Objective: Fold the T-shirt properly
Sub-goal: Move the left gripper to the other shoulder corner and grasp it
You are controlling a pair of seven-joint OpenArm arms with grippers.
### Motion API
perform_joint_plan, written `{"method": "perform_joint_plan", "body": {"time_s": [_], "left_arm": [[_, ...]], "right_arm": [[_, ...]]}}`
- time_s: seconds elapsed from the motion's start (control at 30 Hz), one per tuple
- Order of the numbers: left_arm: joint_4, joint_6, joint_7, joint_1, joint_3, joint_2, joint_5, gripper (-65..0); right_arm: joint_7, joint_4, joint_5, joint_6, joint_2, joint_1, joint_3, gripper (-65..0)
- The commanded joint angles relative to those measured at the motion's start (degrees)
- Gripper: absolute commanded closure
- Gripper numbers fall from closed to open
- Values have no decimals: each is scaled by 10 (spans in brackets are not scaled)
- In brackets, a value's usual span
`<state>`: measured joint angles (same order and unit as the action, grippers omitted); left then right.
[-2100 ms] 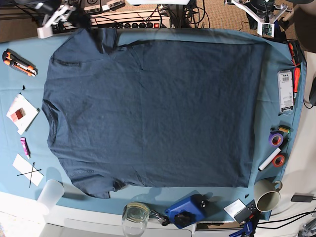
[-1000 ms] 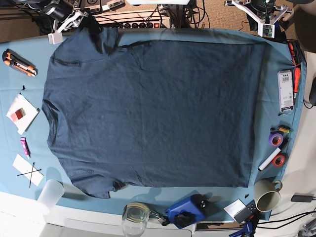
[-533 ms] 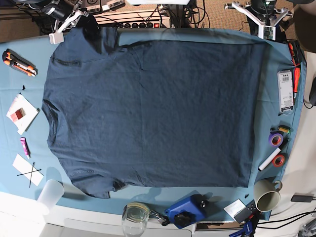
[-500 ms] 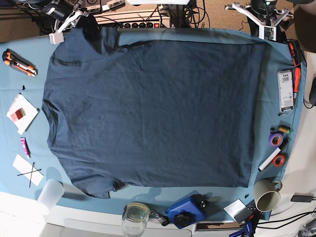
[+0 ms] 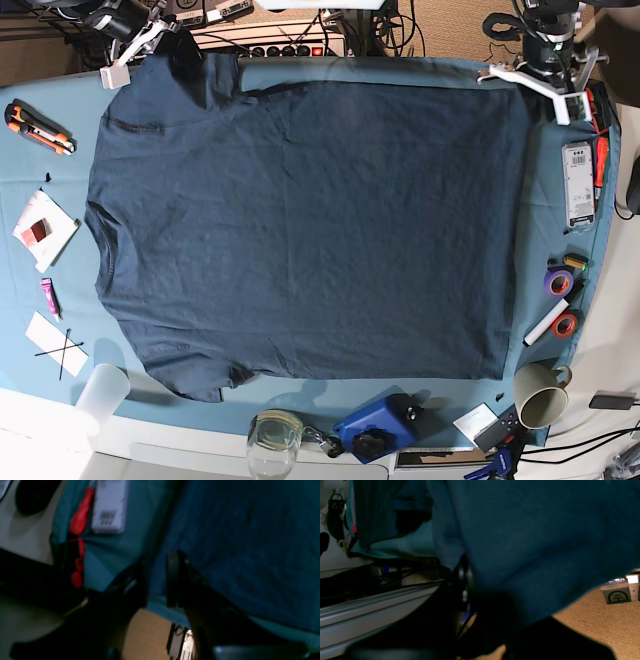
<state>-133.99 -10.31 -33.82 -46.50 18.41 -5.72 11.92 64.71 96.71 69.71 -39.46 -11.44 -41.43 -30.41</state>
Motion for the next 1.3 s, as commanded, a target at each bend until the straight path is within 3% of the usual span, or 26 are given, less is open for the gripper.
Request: {"method": "perform_joint_plan", "body": {"time_s": [0.0, 0.1, 0.27, 0.5, 0.57, 0.7, 0.9, 1.1, 1.27], "left_arm": [[-10, -1, 12, 0, 2, -2, -2, -125], [0, 29, 10, 17, 2, -2, 31, -125], [40, 96, -68, 55, 46, -2, 104, -125], [49, 157, -79, 56, 155, -2, 207, -126], [59, 189, -94, 56, 169, -5, 231, -126], [116, 221, -98, 61, 170, -22, 273, -126], [189, 225, -116, 95, 170, -40, 294, -126], [238, 274, -174, 123, 170, -42, 336, -126], [261, 276, -176, 124, 170, -42, 347, -126]], "right_arm": [[-2, 7, 12, -5, -6, -5, -4, 0], [1, 7, 12, -5, -6, -5, -4, 0], [3, 7, 9, -5, -6, -5, -4, 0], [2, 7, -7, -5, -6, -5, -4, 0], [2, 7, -7, -5, -6, -5, -4, 0], [2, 7, -8, -5, -6, -5, -4, 0], [4, 7, -7, -5, -6, -5, -4, 0], [5, 7, -7, -5, -6, -6, -4, 0], [5, 7, -7, -5, -6, -6, -4, 0]]}}
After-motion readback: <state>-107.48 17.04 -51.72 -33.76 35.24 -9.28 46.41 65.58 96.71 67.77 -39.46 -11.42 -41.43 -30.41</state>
